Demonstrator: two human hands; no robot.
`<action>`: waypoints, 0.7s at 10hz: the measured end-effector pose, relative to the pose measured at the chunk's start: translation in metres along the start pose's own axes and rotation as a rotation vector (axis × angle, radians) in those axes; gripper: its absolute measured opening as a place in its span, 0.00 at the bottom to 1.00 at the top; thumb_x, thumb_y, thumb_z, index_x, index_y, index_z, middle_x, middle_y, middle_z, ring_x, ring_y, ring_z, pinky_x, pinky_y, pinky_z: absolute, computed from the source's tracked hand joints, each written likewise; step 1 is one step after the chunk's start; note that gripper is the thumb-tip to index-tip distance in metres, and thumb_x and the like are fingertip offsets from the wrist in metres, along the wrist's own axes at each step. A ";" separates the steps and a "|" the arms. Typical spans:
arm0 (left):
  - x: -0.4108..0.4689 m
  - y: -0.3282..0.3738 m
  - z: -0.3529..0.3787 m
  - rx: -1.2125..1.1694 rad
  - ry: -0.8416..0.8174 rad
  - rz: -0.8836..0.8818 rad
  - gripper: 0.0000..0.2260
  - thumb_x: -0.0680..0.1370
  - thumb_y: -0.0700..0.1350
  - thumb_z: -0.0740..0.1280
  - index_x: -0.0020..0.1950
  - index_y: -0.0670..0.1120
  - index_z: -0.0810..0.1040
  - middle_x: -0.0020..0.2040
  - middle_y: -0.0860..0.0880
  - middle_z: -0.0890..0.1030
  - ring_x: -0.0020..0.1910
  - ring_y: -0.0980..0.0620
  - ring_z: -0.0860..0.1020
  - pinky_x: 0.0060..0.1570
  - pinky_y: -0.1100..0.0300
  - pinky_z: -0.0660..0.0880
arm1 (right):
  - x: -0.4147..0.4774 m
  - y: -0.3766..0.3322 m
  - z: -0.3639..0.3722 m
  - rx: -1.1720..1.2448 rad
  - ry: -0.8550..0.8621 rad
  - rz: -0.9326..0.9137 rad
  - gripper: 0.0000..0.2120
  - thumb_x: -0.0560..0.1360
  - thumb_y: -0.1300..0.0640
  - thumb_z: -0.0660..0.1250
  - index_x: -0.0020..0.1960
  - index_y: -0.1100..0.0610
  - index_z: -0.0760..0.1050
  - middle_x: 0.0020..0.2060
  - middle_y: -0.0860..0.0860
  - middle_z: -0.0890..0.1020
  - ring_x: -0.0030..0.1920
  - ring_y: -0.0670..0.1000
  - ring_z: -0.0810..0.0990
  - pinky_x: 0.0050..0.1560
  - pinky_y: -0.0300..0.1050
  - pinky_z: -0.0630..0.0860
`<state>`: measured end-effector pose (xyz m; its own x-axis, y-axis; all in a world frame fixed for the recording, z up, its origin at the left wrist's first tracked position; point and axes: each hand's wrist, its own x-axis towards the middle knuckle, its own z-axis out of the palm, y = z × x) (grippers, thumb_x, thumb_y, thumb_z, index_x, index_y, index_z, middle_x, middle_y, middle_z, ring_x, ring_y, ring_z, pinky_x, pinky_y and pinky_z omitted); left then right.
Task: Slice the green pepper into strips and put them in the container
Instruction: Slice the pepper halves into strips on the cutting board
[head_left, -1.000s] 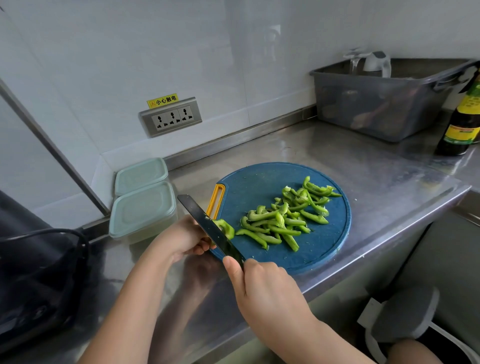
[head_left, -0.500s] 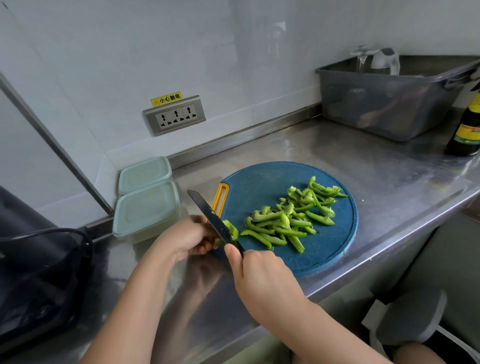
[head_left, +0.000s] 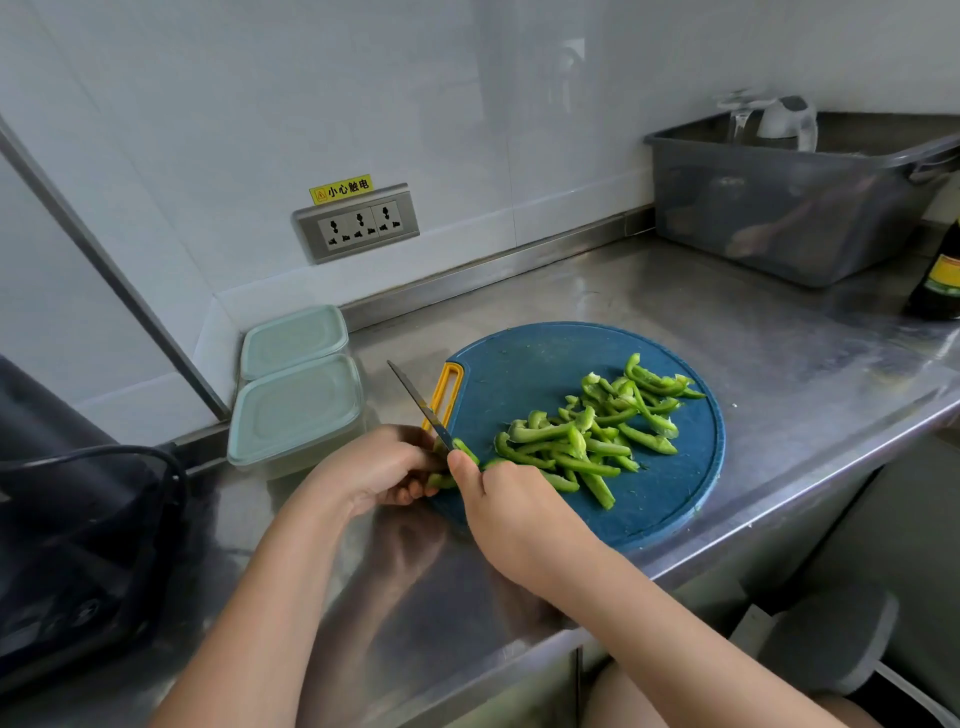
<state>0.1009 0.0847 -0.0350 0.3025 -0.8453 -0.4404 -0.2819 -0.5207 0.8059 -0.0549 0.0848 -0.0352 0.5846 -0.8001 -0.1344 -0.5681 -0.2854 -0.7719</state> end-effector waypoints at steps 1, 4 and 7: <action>0.002 -0.002 0.000 0.007 -0.004 0.010 0.04 0.77 0.36 0.64 0.43 0.42 0.75 0.24 0.49 0.74 0.20 0.57 0.66 0.20 0.69 0.63 | 0.007 -0.002 -0.005 0.066 -0.054 0.127 0.21 0.83 0.51 0.44 0.41 0.59 0.70 0.32 0.52 0.69 0.40 0.57 0.75 0.40 0.44 0.70; -0.001 -0.005 -0.004 0.148 -0.077 0.167 0.04 0.77 0.37 0.67 0.51 0.39 0.75 0.27 0.49 0.73 0.20 0.57 0.68 0.20 0.66 0.64 | 0.044 -0.019 -0.010 0.069 -0.229 0.378 0.25 0.81 0.42 0.45 0.35 0.57 0.64 0.28 0.59 0.71 0.28 0.55 0.70 0.34 0.46 0.74; -0.007 -0.004 -0.004 0.045 -0.124 0.081 0.01 0.76 0.39 0.68 0.45 0.42 0.77 0.26 0.50 0.77 0.21 0.59 0.72 0.21 0.69 0.69 | 0.031 0.011 -0.046 0.522 -0.139 0.370 0.28 0.76 0.33 0.51 0.35 0.58 0.67 0.20 0.50 0.67 0.19 0.49 0.64 0.23 0.38 0.65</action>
<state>0.1036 0.0929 -0.0334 0.1633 -0.8918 -0.4219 -0.3426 -0.4522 0.8235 -0.0699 0.0329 -0.0189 0.4938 -0.7107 -0.5011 -0.4108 0.3173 -0.8547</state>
